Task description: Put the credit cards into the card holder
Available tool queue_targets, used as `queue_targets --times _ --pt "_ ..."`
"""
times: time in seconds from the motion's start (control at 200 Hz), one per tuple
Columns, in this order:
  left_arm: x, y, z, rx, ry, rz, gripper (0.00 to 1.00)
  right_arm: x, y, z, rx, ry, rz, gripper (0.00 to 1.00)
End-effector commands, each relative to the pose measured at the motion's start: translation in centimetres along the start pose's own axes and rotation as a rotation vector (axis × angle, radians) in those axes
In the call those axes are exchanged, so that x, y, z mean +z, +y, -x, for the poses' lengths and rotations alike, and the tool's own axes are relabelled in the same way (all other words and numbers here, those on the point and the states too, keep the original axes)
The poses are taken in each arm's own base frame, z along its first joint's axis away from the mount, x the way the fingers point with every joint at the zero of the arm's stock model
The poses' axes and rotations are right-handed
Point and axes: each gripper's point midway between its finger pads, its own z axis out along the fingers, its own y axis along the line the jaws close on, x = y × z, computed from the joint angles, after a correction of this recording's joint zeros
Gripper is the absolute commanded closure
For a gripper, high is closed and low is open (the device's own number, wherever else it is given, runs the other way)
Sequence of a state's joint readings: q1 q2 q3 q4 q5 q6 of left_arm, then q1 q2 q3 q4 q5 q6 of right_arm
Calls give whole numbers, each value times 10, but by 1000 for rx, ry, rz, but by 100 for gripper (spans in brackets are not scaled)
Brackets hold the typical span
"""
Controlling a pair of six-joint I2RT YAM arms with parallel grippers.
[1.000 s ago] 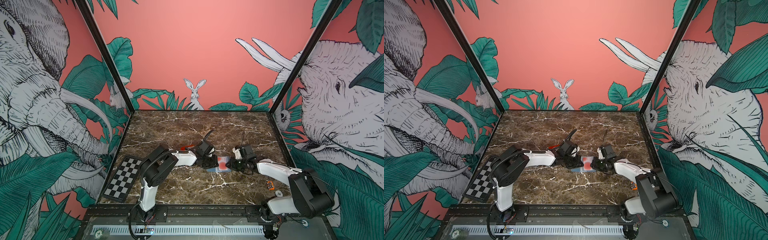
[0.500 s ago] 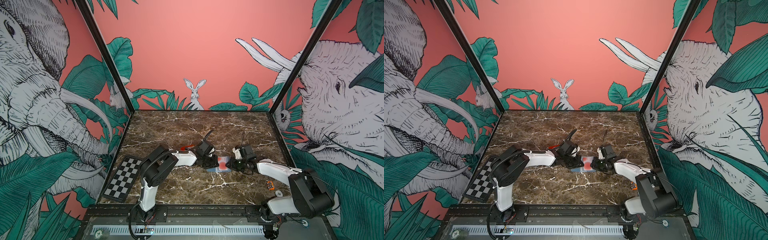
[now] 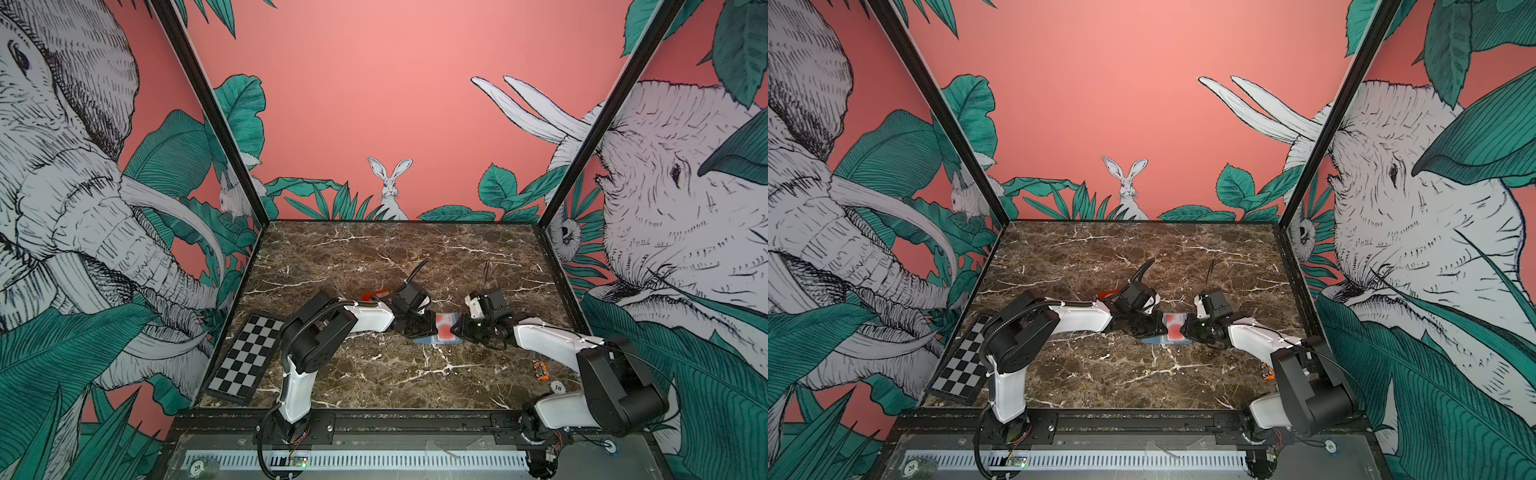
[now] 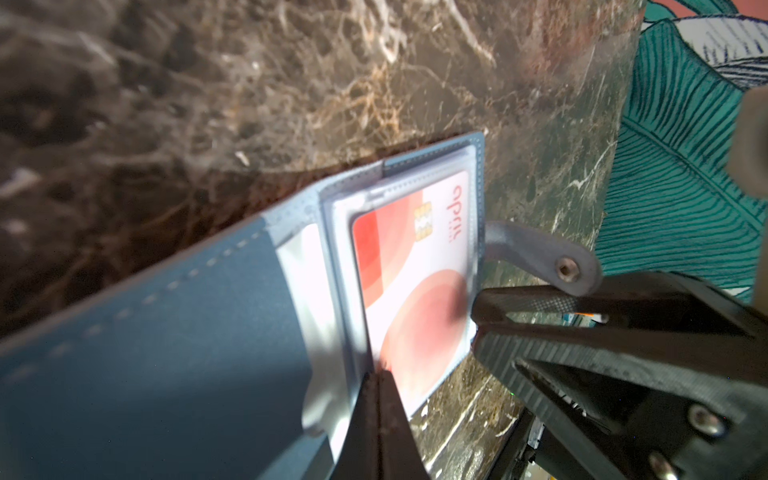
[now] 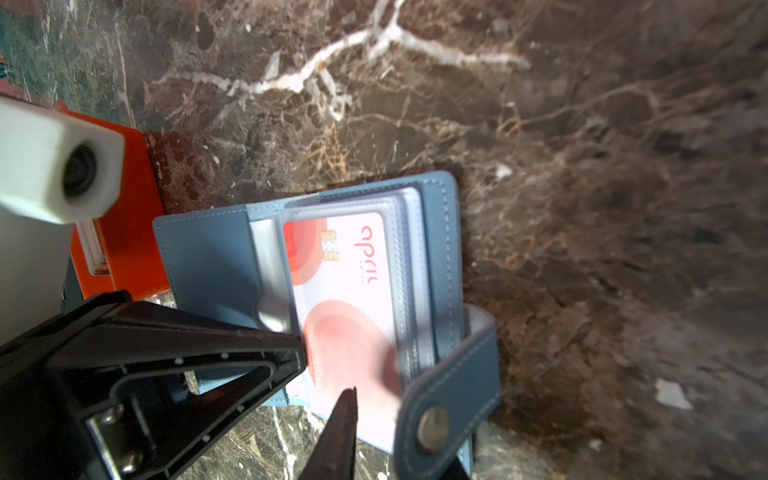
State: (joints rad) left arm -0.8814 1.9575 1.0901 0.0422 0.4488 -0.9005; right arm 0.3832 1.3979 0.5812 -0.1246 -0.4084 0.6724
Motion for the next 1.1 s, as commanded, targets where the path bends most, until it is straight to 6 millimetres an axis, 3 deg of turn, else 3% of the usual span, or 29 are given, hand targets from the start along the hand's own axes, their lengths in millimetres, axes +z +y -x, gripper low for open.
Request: queue_targets --times 0.0,0.395,1.095 --pt "4 2 -5 -1 24 26 95 3 -7 -5 -2 21 -20 76" --pt "7 4 -8 -2 33 33 96 4 -11 -7 -9 30 -40 73" --pt "9 3 -8 -8 35 21 97 -3 20 -1 -62 14 88 80"
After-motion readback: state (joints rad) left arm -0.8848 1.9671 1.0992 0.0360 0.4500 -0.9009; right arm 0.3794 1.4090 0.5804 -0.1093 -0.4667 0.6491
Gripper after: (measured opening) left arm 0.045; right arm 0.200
